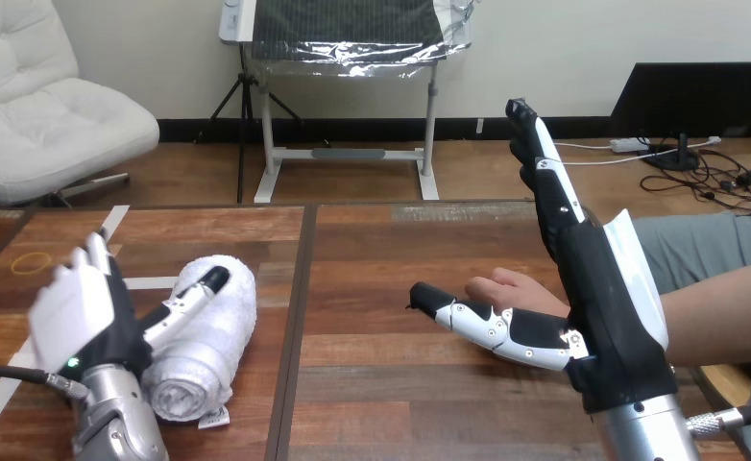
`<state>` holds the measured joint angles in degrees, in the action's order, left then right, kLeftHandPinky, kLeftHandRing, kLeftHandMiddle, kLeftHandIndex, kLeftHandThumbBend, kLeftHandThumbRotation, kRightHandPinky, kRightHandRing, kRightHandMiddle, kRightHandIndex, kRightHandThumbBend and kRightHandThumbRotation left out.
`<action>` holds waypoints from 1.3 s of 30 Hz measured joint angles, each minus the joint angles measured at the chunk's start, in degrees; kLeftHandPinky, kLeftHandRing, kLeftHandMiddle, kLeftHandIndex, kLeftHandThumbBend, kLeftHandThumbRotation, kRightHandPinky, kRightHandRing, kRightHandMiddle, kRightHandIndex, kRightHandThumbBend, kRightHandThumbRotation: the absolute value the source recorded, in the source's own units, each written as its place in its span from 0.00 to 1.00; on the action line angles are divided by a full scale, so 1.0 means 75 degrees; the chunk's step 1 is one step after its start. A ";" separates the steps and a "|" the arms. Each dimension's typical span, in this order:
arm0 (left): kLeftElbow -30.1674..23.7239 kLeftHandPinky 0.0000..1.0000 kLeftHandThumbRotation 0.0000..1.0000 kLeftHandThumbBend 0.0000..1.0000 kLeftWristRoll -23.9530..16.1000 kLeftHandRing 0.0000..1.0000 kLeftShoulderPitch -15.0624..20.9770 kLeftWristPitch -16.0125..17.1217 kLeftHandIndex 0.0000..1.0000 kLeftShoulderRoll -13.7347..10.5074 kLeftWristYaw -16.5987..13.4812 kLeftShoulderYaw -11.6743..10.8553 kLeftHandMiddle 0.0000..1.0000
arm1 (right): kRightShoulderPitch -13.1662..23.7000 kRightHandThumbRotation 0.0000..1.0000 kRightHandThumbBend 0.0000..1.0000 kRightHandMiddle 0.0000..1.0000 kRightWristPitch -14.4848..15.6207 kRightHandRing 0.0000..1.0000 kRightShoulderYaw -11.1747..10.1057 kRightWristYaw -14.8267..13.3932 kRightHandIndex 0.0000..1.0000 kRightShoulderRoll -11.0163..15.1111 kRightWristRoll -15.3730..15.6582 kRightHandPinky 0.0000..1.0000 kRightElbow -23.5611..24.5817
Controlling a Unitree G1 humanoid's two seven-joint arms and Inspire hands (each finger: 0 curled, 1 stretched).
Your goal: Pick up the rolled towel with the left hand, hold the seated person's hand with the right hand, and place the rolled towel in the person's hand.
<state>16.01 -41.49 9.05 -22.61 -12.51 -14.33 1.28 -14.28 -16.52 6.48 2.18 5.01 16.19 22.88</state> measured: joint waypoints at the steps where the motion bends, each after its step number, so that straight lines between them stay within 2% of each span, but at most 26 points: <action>1: 0.0000 0.89 0.84 1.00 0.0090 0.94 0.0010 0.0001 0.96 0.0000 0.0055 0.0000 0.96 | 0.0000 0.00 0.71 1.00 0.0005 1.00 -0.0001 0.0007 1.00 0.0000 -0.0004 1.00 0.0003; 8: -0.0001 0.83 0.77 0.97 0.0650 0.89 0.0083 0.0001 0.93 -0.0001 0.0530 0.0001 0.92 | 0.0000 0.00 0.71 1.00 0.0018 1.00 -0.0004 0.0029 1.00 0.0004 -0.0009 1.00 0.0027; 18: -0.0006 0.79 0.77 0.98 0.1274 0.89 0.0214 -0.0143 0.93 -0.0014 0.1437 0.0032 0.92 | 0.0000 0.00 0.71 1.00 0.0033 1.00 -0.0006 0.0031 1.00 0.0011 0.0015 1.00 0.0054; 29: 0.0002 0.78 0.80 1.00 0.1390 0.89 0.0471 -0.0484 0.93 -0.0152 0.2122 0.0162 0.92 | 0.0000 0.00 0.70 1.00 0.0120 1.00 -0.0007 0.0060 1.00 0.0047 0.0072 1.00 0.0078; 39: 0.0158 0.78 0.80 1.00 0.1384 0.87 0.0724 -0.0496 0.92 -0.0425 0.2430 0.0468 0.90 | 0.0001 0.00 0.69 1.00 0.0219 1.00 -0.0008 0.0082 1.00 0.0157 0.0133 1.00 0.0113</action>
<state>17.19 -31.11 14.48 -26.33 -15.70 3.89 4.79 -14.28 -14.88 6.42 2.79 6.18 17.19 23.73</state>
